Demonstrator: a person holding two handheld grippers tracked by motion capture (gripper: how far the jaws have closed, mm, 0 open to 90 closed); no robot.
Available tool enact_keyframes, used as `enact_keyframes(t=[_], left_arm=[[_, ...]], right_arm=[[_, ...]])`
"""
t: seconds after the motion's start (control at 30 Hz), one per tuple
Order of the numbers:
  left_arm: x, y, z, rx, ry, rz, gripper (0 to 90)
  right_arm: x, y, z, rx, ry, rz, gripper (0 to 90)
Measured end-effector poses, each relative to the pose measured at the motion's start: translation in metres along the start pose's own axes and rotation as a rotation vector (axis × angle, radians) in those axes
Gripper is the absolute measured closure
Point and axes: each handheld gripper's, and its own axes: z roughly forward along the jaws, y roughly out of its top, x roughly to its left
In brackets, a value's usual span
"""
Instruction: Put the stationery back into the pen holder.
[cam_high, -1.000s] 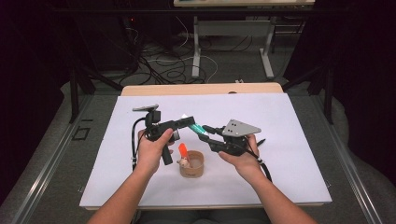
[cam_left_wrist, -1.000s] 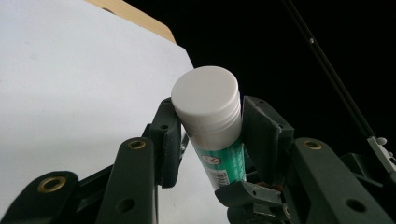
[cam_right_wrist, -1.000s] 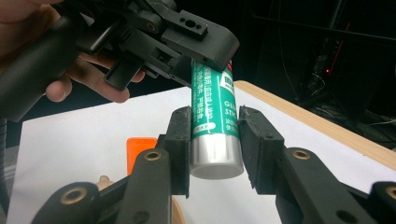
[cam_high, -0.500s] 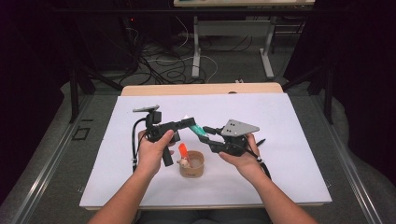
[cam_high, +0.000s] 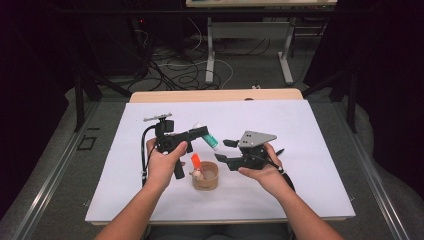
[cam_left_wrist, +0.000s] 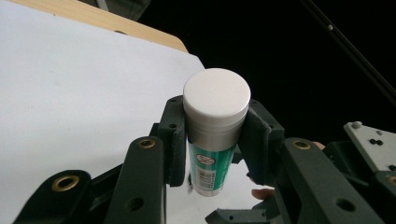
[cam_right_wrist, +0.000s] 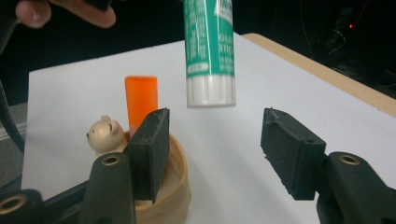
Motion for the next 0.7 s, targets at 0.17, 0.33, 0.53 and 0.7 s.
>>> enact_keyframes(t=[0.17,0.33,0.53,0.7], left_arm=[[-0.001,-0.001,-0.001,0.015,0.017,0.03,64.9],[-0.004,-0.002,-0.004,0.022,0.032,0.079,64.9],[-0.01,-0.006,-0.006,0.049,0.059,0.144,64.9],[-0.014,-0.01,-0.007,0.057,0.086,0.202,64.9]], right_arm=[[-0.002,-0.005,-0.002,0.04,0.016,-0.011,38.7],[-0.004,-0.01,-0.004,0.082,-0.003,0.001,35.3],[-0.01,-0.018,-0.008,0.111,-0.057,0.049,30.5],[-0.014,-0.023,-0.013,0.14,-0.099,0.085,27.4]])
